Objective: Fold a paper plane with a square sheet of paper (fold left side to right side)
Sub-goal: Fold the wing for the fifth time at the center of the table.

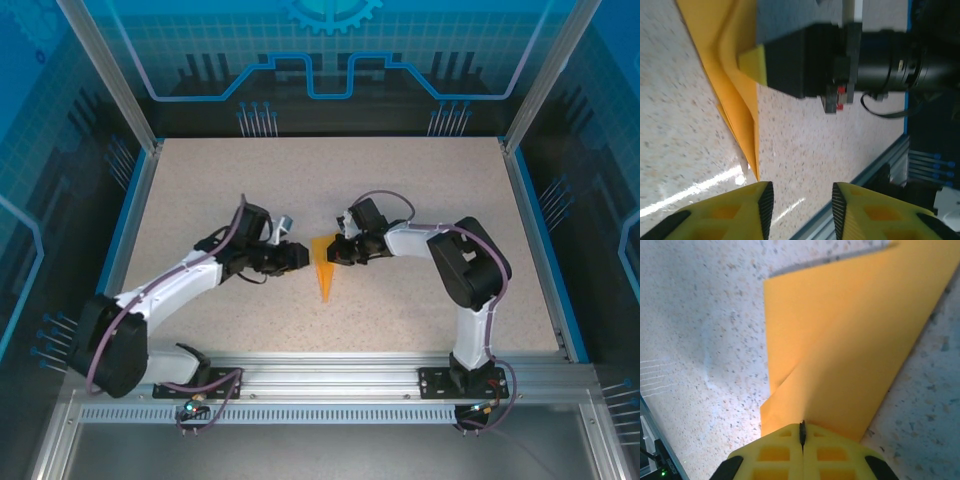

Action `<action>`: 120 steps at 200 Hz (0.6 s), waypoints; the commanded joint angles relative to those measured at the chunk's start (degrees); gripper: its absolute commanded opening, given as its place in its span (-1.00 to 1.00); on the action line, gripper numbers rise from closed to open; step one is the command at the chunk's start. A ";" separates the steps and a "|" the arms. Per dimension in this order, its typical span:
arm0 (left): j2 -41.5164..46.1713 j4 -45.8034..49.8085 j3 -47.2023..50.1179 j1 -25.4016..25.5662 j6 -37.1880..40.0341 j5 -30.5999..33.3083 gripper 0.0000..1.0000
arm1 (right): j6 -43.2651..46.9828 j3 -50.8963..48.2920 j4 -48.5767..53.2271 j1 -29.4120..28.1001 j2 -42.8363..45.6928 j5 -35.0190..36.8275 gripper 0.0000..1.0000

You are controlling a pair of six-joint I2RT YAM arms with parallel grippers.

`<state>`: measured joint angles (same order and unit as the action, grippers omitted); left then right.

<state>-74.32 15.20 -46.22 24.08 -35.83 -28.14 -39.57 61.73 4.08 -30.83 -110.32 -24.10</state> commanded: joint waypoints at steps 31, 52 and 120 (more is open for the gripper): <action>3.45 3.94 -0.07 -2.23 2.57 5.33 -0.14 | 3.54 0.71 6.14 -0.75 10.51 5.25 -0.75; 4.78 5.71 -0.88 -2.28 3.48 9.54 -0.07 | 5.28 0.83 15.90 -2.63 15.49 16.11 -0.45; 6.43 6.94 -1.36 -2.37 4.34 14.32 0.10 | 4.03 3.38 26.28 -11.45 12.95 27.20 0.10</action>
<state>-68.34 20.38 -46.24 22.22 -32.86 -15.77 -35.53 62.52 25.36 -39.66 -93.76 -0.99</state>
